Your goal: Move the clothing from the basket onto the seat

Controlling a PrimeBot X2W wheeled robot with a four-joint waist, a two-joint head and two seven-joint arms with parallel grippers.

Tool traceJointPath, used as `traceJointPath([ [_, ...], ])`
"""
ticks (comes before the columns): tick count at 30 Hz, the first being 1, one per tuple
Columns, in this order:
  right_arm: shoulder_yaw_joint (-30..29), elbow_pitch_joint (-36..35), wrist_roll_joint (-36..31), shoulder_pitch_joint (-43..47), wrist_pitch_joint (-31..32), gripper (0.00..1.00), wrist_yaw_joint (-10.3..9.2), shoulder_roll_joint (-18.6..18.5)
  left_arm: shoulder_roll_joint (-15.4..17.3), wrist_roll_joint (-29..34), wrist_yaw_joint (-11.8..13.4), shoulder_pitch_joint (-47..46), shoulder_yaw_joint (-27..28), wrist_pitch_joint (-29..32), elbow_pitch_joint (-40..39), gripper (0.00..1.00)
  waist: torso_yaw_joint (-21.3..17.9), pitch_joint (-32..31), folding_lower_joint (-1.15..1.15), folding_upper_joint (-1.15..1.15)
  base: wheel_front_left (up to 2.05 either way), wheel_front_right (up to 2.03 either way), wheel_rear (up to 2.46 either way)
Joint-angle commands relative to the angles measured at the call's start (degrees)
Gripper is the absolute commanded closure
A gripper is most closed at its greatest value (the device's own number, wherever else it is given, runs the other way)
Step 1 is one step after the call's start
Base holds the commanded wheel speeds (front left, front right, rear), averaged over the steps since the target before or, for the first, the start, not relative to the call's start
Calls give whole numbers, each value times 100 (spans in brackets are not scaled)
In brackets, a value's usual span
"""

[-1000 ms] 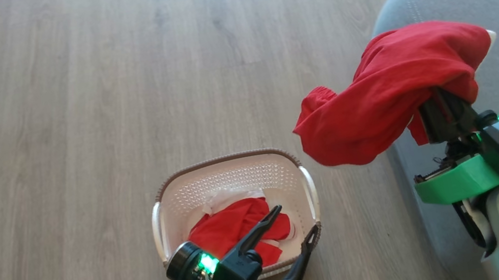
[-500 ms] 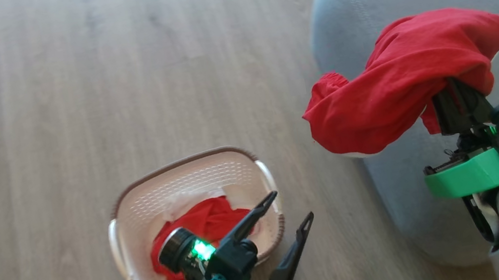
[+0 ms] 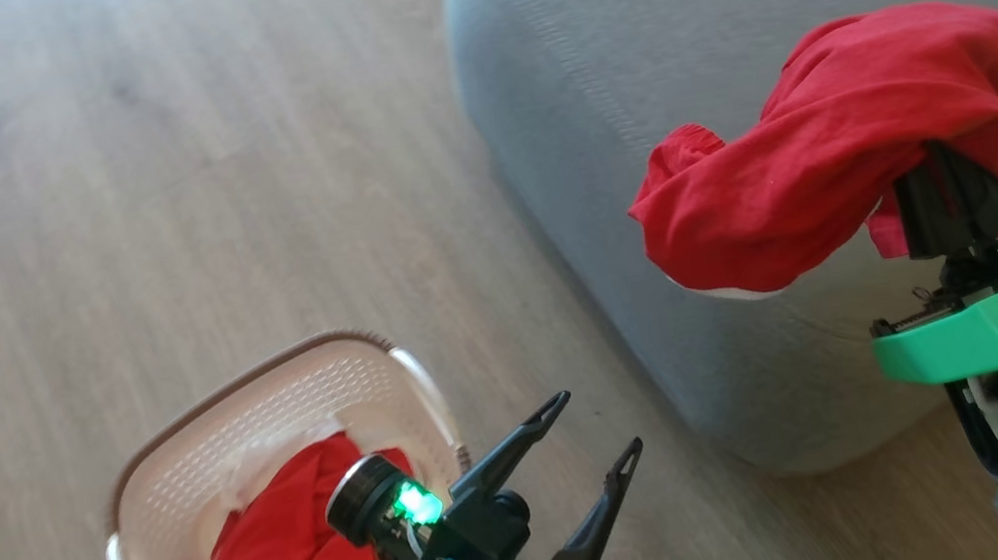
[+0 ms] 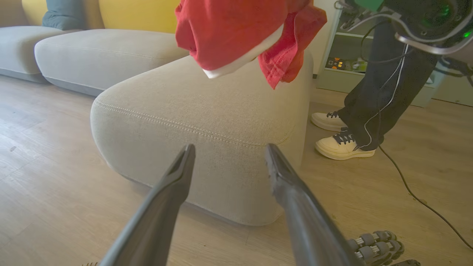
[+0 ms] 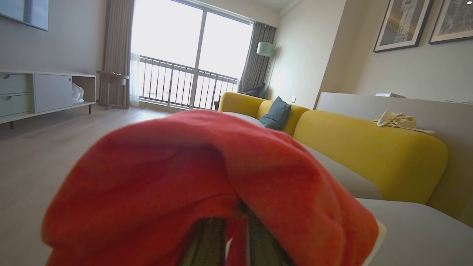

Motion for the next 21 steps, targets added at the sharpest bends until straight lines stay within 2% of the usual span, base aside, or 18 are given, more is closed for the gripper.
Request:
traceJointPath([
  [1,84,-224,25,-109,-38,100,-2,32,0,61,-5,-202,119,-28,-222,0,-262,-63,0,0,0,0,0],
  [11,-91,-230,9,78,-38,100,-2,33,-109,58,-5,-37,97,-28,-184,0,-743,-286,0,0,0,0,0],
  [21,-277,-362,94,190,-38,100,-2,33,-177,83,-5,42,188,-28,-224,0,-930,-322,0,0,0,0,0],
])
